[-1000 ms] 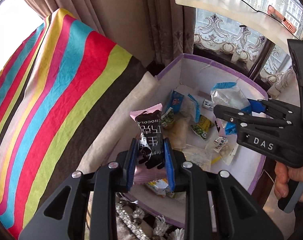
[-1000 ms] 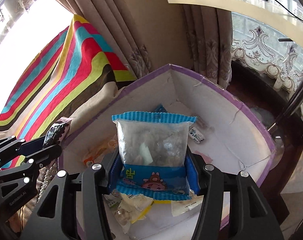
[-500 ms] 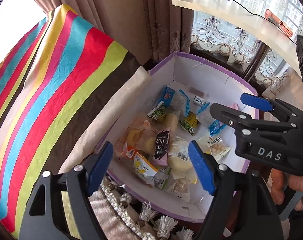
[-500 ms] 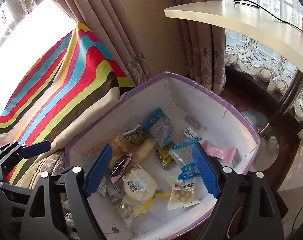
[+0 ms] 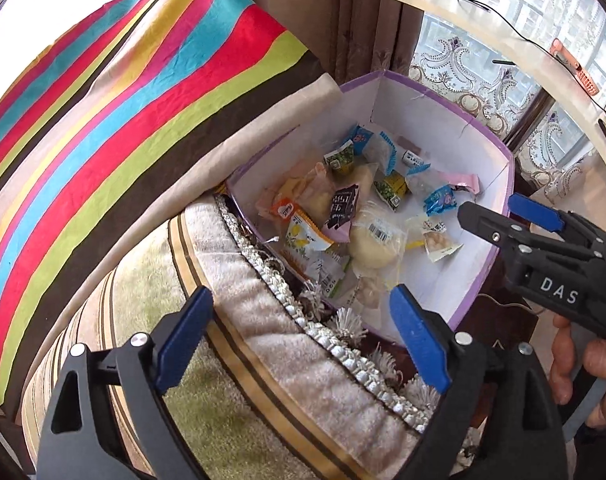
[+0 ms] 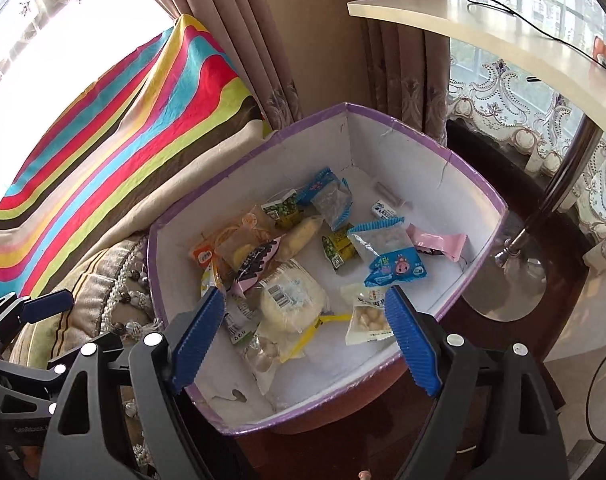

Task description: Organize snacks

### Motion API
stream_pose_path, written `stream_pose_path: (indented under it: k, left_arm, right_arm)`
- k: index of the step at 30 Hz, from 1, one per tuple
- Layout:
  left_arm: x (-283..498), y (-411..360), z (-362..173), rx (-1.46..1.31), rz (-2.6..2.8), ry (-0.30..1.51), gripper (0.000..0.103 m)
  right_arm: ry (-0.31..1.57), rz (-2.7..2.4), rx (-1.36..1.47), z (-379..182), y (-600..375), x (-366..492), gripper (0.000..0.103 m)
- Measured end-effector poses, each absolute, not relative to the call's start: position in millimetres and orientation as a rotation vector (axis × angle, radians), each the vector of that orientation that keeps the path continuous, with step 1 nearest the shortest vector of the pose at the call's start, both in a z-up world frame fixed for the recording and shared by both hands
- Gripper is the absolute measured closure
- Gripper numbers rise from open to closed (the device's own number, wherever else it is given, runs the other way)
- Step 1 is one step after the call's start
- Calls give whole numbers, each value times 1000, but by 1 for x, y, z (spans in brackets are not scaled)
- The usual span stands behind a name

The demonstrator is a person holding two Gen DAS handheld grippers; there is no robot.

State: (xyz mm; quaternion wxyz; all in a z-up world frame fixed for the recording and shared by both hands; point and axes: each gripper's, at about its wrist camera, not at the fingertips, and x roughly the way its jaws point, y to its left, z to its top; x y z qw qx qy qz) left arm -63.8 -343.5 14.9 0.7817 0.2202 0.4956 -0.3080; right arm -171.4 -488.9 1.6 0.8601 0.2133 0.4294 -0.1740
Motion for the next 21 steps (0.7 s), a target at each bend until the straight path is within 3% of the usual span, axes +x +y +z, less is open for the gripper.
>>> stream_pose_path:
  k: [9,21]
  left_arm:
    - [-64,-346,9,489,-688,1083,5]
    - [-62,-349,6,520,-680,1094,2]
  right_arm:
    - [913,-372,459,0,-490,-175,23]
    - [921,-373,466,-2,-488,-172,23]
